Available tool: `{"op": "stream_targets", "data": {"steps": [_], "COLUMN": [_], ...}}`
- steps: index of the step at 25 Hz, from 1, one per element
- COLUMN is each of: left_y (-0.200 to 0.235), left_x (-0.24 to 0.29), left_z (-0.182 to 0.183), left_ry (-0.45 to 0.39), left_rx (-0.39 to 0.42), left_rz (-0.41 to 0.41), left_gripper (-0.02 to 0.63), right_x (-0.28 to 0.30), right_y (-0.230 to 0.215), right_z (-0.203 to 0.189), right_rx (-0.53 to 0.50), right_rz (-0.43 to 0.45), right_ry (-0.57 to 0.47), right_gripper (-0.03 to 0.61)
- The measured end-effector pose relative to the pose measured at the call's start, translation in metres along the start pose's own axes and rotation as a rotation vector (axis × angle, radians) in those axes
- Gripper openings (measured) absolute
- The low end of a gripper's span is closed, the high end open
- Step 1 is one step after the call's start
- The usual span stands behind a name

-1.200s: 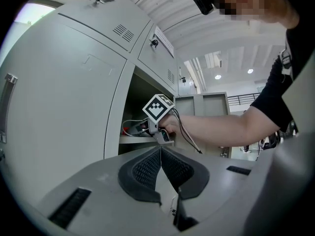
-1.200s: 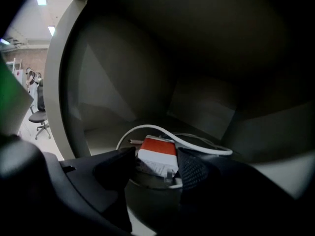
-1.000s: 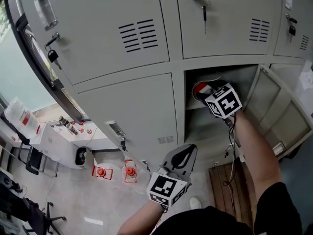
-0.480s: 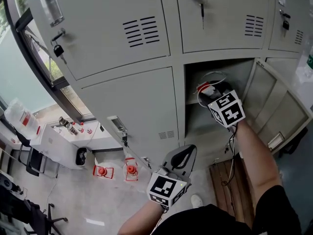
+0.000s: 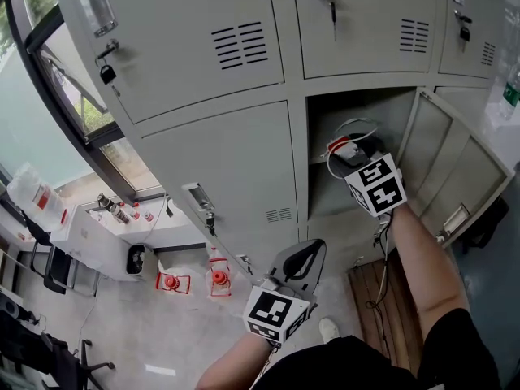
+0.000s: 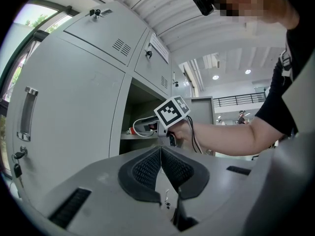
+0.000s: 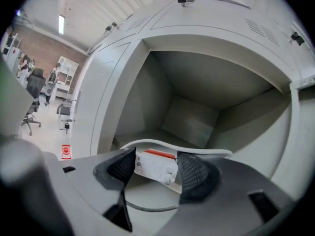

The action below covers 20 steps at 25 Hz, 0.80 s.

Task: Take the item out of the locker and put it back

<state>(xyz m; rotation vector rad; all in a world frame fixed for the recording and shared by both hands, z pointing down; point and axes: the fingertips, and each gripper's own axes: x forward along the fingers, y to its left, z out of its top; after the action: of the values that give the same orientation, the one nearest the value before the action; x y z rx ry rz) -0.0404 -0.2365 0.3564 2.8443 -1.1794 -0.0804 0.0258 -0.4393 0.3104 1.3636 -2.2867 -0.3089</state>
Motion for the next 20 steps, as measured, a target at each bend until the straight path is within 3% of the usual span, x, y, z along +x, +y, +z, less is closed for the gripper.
{"op": "stream_targets", "data": {"steps": [20], "left_y": [-0.011], "left_x": [-0.008], "left_z": [-0.002], "left_ry": [-0.003], "left_rx": [-0.007], "left_rz": [-0.013], "left_gripper": [0.017], "right_x": [-0.015], "right_y": [0.014], "right_z": [0.007], "right_rx": [-0.126], "right_rz": [-0.028], "right_ry": [0.007], "right_gripper": [0.316]}}
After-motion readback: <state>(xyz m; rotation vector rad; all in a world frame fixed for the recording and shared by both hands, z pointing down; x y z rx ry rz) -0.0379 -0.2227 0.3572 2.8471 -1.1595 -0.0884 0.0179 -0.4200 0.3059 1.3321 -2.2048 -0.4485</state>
